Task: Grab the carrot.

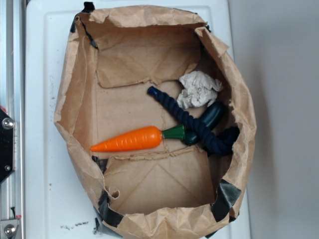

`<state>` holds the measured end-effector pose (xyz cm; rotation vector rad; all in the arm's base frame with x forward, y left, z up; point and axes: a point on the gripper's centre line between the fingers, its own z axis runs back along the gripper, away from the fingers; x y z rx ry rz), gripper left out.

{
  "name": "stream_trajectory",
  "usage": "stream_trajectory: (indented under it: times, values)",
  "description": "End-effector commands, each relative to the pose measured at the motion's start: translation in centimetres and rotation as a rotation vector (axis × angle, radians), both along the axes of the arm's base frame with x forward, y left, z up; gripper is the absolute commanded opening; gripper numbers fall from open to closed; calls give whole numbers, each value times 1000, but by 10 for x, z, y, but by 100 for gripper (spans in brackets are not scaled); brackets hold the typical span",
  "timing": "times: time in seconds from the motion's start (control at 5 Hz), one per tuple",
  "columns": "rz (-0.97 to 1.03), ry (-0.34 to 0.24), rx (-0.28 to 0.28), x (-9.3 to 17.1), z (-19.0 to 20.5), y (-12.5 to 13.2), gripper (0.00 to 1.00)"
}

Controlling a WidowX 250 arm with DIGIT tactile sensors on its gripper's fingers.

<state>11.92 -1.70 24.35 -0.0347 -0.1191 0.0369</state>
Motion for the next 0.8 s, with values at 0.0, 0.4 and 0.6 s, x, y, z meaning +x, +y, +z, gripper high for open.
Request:
stream_trajectory:
  times: [0.0, 0.4, 0.6]
  values:
    - [0, 0, 0, 0, 0, 0, 100]
    - [217, -73, 41, 101, -31, -9, 100]
    - [217, -97, 51, 151, -50, -1, 100]
